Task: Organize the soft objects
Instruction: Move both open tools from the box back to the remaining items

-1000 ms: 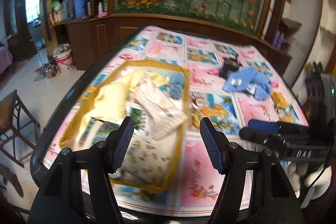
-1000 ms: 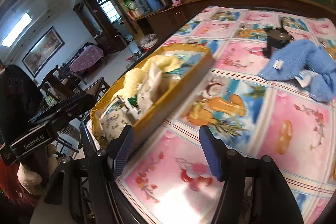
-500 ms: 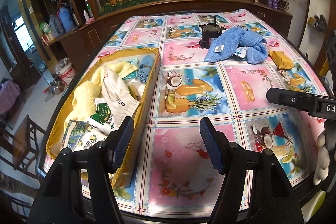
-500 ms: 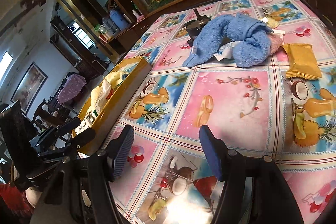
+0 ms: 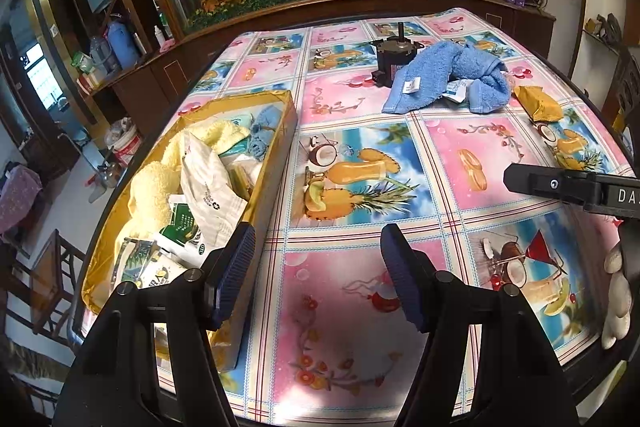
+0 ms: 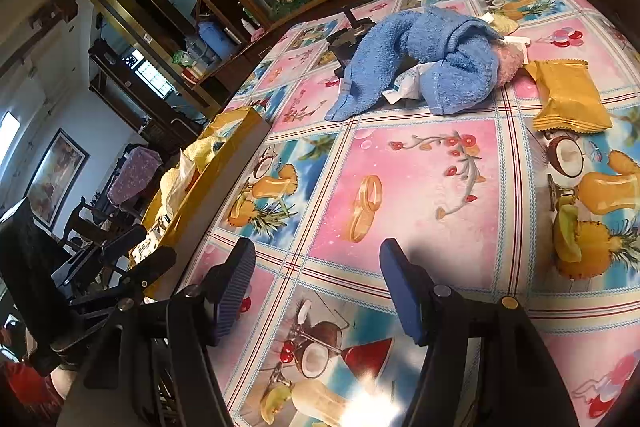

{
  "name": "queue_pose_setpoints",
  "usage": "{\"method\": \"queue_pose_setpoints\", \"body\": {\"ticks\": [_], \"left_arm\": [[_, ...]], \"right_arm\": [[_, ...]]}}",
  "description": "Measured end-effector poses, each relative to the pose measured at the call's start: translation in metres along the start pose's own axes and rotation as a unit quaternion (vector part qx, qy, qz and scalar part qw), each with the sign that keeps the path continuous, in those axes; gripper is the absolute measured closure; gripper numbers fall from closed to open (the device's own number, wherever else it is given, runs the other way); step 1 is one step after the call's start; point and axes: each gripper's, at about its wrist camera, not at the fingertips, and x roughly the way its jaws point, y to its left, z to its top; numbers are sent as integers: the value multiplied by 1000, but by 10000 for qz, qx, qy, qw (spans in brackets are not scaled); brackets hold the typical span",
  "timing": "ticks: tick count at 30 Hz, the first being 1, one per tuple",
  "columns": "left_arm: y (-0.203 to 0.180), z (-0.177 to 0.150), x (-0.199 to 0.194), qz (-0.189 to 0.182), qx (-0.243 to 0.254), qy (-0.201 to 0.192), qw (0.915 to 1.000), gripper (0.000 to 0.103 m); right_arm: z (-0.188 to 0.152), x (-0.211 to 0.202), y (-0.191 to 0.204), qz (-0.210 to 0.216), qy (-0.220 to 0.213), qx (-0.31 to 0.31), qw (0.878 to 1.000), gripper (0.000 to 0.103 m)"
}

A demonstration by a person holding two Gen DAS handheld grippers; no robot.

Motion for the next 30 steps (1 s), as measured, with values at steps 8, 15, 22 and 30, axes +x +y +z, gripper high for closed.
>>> {"method": "queue_pose_setpoints", "body": {"ticks": [8,15,22,30], "left_arm": [[1,-3,12,-551,-95,154,9983,37],[6,-5,24,-822,-247,303,9959,37],[22,-6,27,-865,-459,360,9945,37],[44,-3,23,-1241,-835,200,9886,37]], "right_arm": [[44,-43,-32,-575,-879,355,9938,38],[109,-33,-41,-1202,-985,116,9878,38],[162,47,-41,-1120,48,-164,9936,36],[81,9,41,1181,1115,-1237,9789,38]]}}
